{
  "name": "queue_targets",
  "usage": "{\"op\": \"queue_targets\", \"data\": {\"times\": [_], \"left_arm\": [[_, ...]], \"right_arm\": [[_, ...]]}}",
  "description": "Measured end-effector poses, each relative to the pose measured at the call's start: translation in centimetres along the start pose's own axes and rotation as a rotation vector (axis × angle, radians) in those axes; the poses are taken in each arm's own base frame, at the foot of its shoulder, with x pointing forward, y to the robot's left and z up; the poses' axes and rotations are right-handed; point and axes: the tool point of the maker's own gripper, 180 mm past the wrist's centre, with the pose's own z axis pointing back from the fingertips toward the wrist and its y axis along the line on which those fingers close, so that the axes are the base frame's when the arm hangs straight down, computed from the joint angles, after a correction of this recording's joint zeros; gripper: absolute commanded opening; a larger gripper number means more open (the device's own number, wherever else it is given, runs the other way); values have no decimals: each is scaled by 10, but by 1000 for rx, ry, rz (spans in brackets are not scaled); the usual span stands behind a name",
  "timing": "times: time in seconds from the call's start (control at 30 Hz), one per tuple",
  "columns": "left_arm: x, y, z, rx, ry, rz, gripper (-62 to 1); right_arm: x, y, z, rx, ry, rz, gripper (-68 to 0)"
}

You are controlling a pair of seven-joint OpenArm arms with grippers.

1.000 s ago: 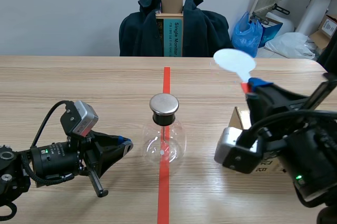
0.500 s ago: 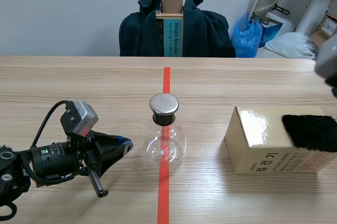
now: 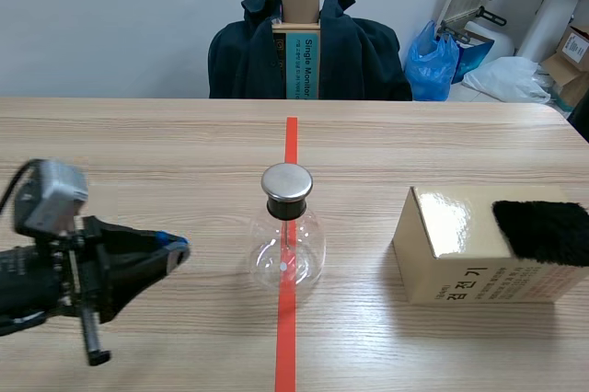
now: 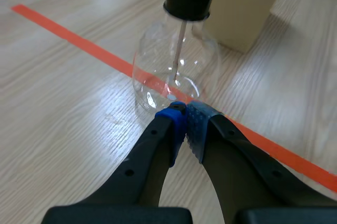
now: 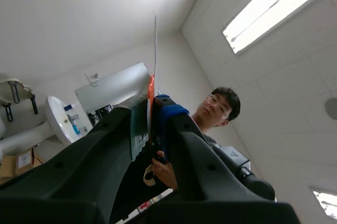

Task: Do the electroscope experiment.
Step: 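Move the plate toward and away from the electroscope, then rub the plate on the fur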

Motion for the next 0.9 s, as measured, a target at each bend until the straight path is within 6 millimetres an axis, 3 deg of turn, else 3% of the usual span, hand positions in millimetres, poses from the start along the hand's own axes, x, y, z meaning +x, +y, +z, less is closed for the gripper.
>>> {"op": "queue_targets", "data": {"times": [0.1,0.17,0.23,0.33,0.47,0.7,0.9], "left_arm": [[25,-11,24,-6,-21,-32,-570],[34,-20,36,-9,-18,-51,-478],[37,-29,45,-7,-8,-53,-298],[32,-38,56,6,12,-30,14],[34,-41,58,22,-21,-11,14],[35,-32,58,53,-33,-22,14],[36,-29,58,70,-34,-32,14]], "right_arm": [[-11,-7,0,-7,27,22,-667],[-20,-13,1,-12,54,50,-667],[-29,-14,4,-1,84,70,-667],[-38,2,12,66,100,132,-667],[-55,42,39,208,131,184,-667],[-81,111,97,418,175,110,-667],[-57,179,130,600,90,32,-667]]}}
